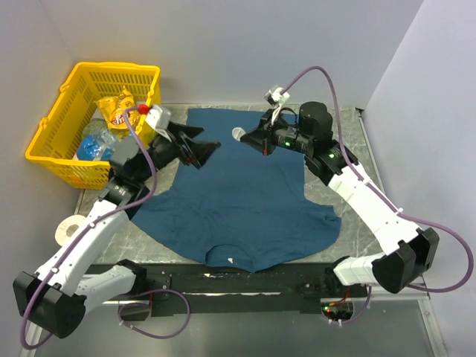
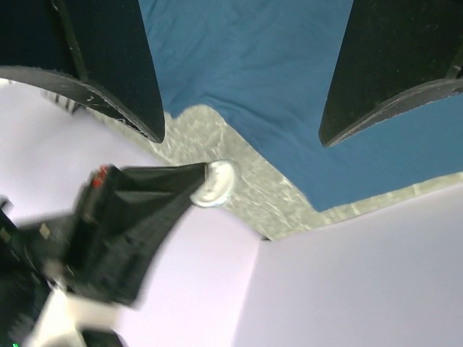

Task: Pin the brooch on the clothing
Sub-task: Open the brooch.

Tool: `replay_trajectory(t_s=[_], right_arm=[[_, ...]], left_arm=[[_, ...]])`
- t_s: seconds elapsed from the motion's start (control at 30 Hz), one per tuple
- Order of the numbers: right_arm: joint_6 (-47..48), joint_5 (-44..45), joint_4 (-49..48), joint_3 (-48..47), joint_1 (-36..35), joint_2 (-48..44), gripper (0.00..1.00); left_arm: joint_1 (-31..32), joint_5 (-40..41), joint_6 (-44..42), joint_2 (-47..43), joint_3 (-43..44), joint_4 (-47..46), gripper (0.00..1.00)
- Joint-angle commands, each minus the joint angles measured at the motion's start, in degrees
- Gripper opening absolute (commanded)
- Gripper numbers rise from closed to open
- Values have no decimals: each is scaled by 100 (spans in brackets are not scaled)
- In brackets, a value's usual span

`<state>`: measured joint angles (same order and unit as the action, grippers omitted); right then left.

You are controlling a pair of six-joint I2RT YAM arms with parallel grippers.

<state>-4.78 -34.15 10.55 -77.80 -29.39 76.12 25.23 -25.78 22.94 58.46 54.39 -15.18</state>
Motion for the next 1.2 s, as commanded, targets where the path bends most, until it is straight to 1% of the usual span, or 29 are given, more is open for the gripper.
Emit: replay_trajectory(t_s=[0.0,0.03,0.07,0.1,0.2,0.27,0.3,0.33,0.37,0.4,0.43,0.47,0.53,0.57,0.63,0.67,0.73,0.77,0.8,0.83,0.87,0.9,0.93,0.97,1.0,1.07,1.13,1.17], right_arm=[[599,1585,18,-165,-137,-422,0],[688,1831,18,-157,-277,-414,0],[906,2085,9,-183,-374,-396,0],[1030,2627,44,-209,-505,-378,0],[1416,3219,-26,-271,-857,-282,0],[1628,3905,-184,-236,-1139,-247,0],[1829,4151,-280,-201,-1235,-238,0],[1962,4649,-507,-113,-1341,-229,0],[2207,4889,-623,-87,-1507,-203,0],[2340,5101,-711,-60,-1613,-168,0],[2463,5538,-955,-8,-1692,-124,0],[2725,5725,-1028,19,-1841,-89,0],[3112,6216,-1474,185,-2026,25,0],[3584,6715,-1938,238,-2149,78,0],[4175,7157,-2537,492,-2448,271,0],[4839,7560,-3349,598,-2527,350,0],[5598,7887,-4310,915,-2765,631,0],[6359,8115,-5168,985,-2826,746,0],[6749,8213,-5690,1108,-2931,990,0],[7136,8292,-6182,1170,-2985,1123,0],[7949,8319,-6683,1223,-3037,1264,0],[8322,8311,-7698,1310,-3090,1526,0],[8674,8293,-8099,1320,-3178,1659,0],[9269,8267,-8478,1320,-3205,1783,0],[9545,8145,-9082,1337,-3248,2010,0],[10255,8047,-9683,1329,-3336,2222,0],[10557,8003,-10149,1232,-3372,2460,0],[10689,7968,-10195,1232,-3415,2504,0]], left_arm=[[-352,-278,781,253,755,199,94],[-405,-339,869,332,879,287,95],[-423,-566,1027,420,1106,366,95],[-440,-647,1124,586,1239,436,95],[-537,-954,1467,929,1748,726,96],[-616,-1139,1747,1079,2065,806,96],[-642,-1314,1845,1228,2171,919,96],[-677,-1368,1924,1308,2268,990,96],[-695,-1412,2081,1378,2452,1069,95],[-721,-1517,2135,1536,2567,1322,95],[-730,-1552,2171,1615,2663,1455,94],[-730,-1562,2188,1695,2865,1630,92],[-748,-1614,2206,1888,2989,1991,86],[-748,-1632,2215,1941,3085,2097,85],[-774,-1710,2267,2047,3104,2151,80],[-783,-1728,2285,2073,3104,2159,79],[-818,-1720,2259,2099,3139,2264,77],[-836,-1711,2233,2117,3191,2335,76],[-871,-1694,2198,2135,3227,2414,76],[-888,-1711,2163,2144,3253,2458,76],[-906,-1737,2153,2144,3262,2502,76],[-958,-1746,2145,2152,3262,2502,76],[-985,-1772,2136,2135,3236,2494,75],[-1011,-1833,2136,2117,3201,2494,75],[-1073,-1878,2127,2117,3192,2502,74],[-1134,-1974,2083,2100,3139,2528,73],[-1205,-2010,1952,2117,3139,2704,71],[-1214,-2019,1899,2135,3174,2791,70]])
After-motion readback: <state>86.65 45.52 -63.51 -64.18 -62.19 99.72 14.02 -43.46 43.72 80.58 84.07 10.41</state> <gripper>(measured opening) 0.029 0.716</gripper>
